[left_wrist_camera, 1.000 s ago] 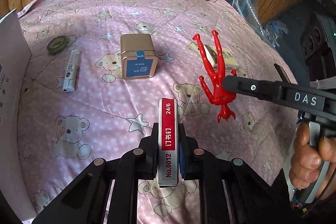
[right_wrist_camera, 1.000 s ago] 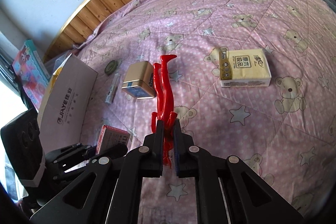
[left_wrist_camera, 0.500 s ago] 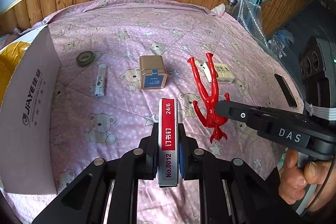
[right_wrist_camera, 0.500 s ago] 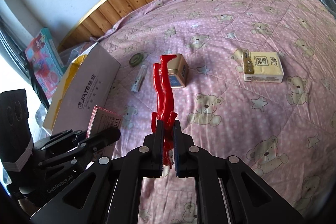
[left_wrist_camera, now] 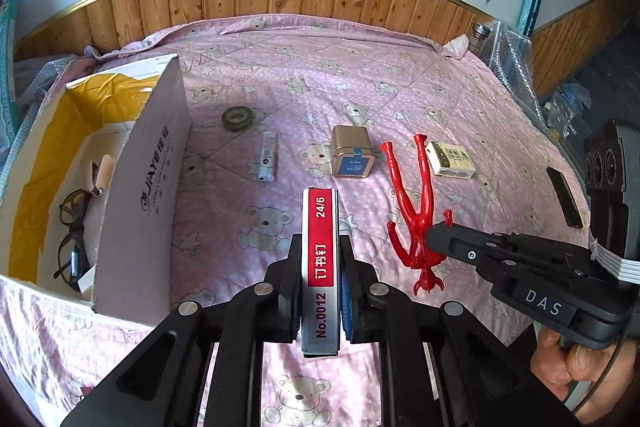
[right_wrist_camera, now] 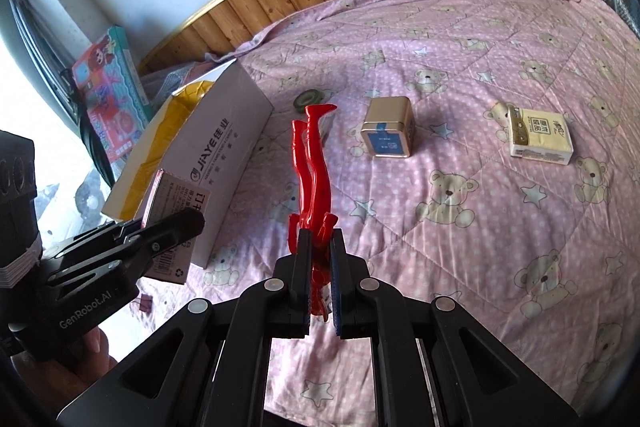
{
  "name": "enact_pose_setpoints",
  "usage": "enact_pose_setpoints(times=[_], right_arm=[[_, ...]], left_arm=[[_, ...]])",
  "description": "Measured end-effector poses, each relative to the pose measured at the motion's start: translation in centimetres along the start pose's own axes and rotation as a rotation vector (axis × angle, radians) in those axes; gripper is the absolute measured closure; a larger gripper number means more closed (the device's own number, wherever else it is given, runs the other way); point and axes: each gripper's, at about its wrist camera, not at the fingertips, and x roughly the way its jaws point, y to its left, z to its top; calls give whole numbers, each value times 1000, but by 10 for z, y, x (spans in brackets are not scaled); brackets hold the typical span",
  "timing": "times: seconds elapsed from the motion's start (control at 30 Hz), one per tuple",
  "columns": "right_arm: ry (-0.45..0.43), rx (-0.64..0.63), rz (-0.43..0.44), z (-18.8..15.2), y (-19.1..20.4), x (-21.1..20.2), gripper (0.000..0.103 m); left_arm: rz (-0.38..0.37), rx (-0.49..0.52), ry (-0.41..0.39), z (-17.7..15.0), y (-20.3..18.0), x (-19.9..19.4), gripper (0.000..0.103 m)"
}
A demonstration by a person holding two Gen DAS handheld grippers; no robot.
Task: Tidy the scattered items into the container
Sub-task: 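Carry staples box and red figure into the cardboard box and open both tools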
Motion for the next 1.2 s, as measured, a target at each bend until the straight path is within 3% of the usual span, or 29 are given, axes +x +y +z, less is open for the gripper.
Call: enact_pose_setpoints(times=[0.6, 1.2], right_arm=[[17, -124, 31, -1, 61, 4, 95], [8, -244, 71, 29, 122, 12, 95]], left_arm=[[41, -126, -105, -4, 52, -56, 87], [52, -269, -195, 8, 121, -89, 87]])
